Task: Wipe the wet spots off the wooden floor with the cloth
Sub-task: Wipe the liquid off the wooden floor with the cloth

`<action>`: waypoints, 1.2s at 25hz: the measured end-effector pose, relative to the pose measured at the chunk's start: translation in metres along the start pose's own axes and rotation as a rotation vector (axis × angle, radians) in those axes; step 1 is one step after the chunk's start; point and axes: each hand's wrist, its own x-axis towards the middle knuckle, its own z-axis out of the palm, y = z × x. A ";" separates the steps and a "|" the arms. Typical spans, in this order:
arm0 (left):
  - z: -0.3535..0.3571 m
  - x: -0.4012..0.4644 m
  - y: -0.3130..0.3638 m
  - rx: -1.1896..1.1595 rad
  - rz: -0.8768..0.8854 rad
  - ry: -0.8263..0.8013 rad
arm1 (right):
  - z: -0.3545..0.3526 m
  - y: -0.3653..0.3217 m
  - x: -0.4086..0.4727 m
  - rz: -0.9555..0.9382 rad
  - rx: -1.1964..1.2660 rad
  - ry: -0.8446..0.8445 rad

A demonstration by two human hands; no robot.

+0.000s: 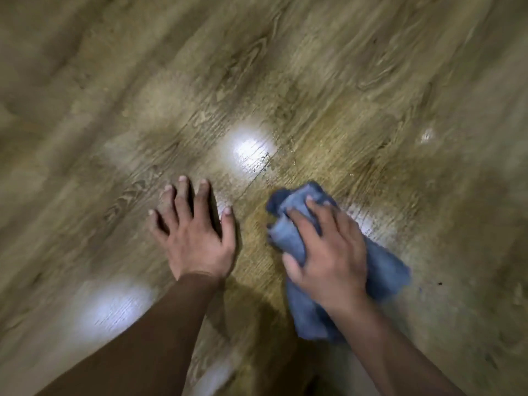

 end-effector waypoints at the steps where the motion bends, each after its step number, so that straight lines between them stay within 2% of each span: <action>1: -0.001 0.000 0.000 -0.001 0.004 0.010 | 0.005 -0.010 0.034 -0.005 -0.001 -0.007; 5: -0.002 0.002 0.000 -0.010 0.001 0.037 | 0.024 -0.052 0.151 0.035 -0.049 -0.041; 8: -0.002 0.004 0.002 -0.009 0.011 0.027 | 0.033 -0.063 0.186 0.017 -0.105 -0.056; 10: -0.004 0.003 0.002 -0.011 0.001 0.017 | 0.030 -0.061 0.170 -0.019 -0.098 -0.049; 14: -0.008 0.003 0.002 -0.083 0.000 0.008 | 0.020 -0.052 0.084 -0.027 -0.001 -0.036; 19: -0.011 0.002 0.002 -0.085 0.005 -0.009 | 0.009 -0.045 0.005 0.019 0.000 -0.135; 25: -0.007 0.001 0.002 0.002 -0.002 -0.031 | 0.007 -0.039 -0.019 -0.066 0.050 -0.124; 30: -0.006 0.003 0.001 0.011 0.002 -0.027 | 0.014 -0.041 0.012 -0.071 0.094 -0.036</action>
